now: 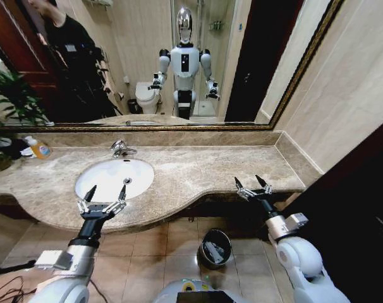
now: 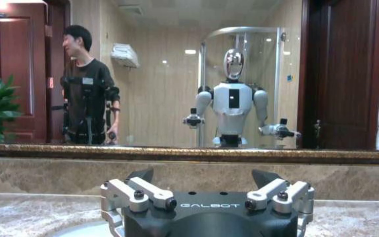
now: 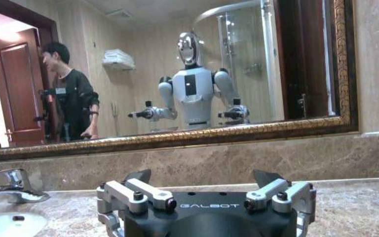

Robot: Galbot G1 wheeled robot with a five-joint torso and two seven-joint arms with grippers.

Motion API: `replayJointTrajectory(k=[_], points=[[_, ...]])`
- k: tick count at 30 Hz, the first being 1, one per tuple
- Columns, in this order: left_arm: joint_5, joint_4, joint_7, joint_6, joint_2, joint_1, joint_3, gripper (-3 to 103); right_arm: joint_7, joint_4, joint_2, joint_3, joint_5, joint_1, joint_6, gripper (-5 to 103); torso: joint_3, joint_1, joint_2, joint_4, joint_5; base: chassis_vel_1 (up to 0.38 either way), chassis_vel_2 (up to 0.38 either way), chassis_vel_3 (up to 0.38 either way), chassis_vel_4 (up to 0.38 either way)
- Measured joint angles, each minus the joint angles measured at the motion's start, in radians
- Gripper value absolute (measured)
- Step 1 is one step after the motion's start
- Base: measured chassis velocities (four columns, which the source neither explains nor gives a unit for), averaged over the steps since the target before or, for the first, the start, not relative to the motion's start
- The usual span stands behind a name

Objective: Pick up the trash from the sink and place it in the trash bin.

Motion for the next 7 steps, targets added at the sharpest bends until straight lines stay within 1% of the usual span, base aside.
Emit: replayJointTrajectory(k=[7], points=[[0.0, 0.0, 0.0, 0.0, 0.0, 0.0, 0.0, 100, -0.001, 0.0, 0.0, 0.0, 0.0, 0.0, 0.0, 100, 0.0, 0.0, 0.0, 0.0, 0.0, 0.0, 0.0, 0.0, 0.0]])
